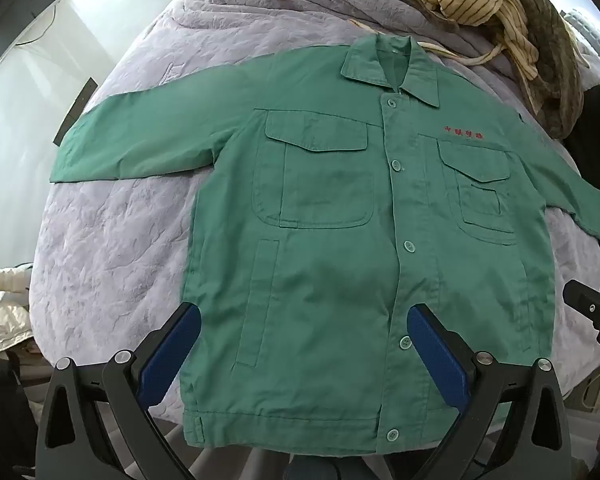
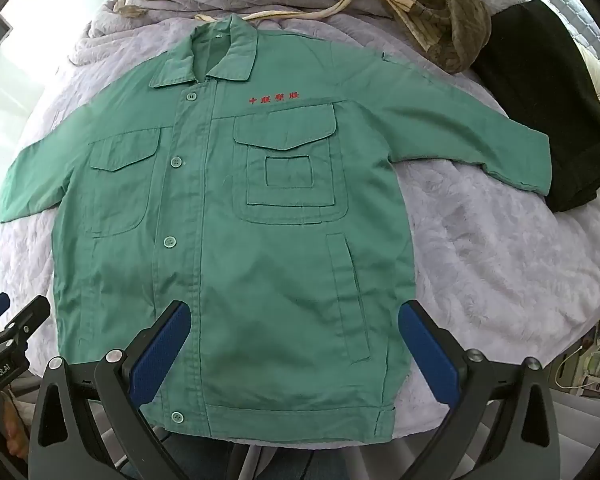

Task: Fold large clothes

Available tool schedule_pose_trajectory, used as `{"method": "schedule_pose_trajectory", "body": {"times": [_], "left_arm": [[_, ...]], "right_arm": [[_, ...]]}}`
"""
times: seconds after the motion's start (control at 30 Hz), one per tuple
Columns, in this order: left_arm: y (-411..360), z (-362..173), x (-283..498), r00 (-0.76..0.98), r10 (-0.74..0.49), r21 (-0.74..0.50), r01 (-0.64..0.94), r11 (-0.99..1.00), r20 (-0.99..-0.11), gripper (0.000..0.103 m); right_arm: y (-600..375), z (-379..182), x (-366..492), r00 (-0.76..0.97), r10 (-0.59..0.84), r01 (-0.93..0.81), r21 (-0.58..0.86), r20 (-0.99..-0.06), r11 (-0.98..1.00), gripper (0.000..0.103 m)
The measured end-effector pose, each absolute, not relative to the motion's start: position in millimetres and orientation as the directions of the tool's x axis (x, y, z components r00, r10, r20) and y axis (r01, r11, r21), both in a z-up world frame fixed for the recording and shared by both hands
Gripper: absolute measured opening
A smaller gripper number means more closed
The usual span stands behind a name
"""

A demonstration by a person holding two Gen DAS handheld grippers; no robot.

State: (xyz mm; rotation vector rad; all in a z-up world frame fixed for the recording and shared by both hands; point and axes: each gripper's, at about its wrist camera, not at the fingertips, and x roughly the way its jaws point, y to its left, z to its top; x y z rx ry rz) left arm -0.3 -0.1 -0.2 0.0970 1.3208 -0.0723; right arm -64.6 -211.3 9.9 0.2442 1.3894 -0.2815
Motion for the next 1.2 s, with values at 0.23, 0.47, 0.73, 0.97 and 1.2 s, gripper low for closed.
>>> {"method": "schedule_pose_trajectory", "body": {"times": [0.23,0.47,0.73,0.97,1.2], "left_arm": [[-0.5,-0.4,-2.2,0.248,0.007,0.037,0.115,0.993,-0.969,0.103],[2.3,-1.6,-4.0,0.244,0.006,0.035,0.114,0.993,-0.97,0.103],[-0.3,1.7,-4.5,0.249,0.0,0.03,0.118,0.993,-0.969,0.103],[0.1,0.9,-5.5,0.248,-0.003,0.028,0.12,0.992,-0.969,0.103],[0.4,-0.1,-7.6,0.244,-0.001,0.03,0.121,0.992,-0.97,0.103]], "right_arm": [[-208.7,7.9,-68.0,0.149,-0.042,0.339,0.012,-0.988,0.941,0.103],[-207.7,7.0,-72.2,0.142,-0.036,0.351,0.016,-0.989,0.936,0.103],[-208.3,7.4,-71.6,0.142,-0.035,0.349,0.017,-0.989,0.937,0.103],[-208.1,7.6,-71.9,0.141,-0.035,0.35,0.016,-0.989,0.937,0.103],[-204.0,6.9,-74.2,0.14,-0.036,0.345,0.015,-0.99,0.938,0.103]]}}
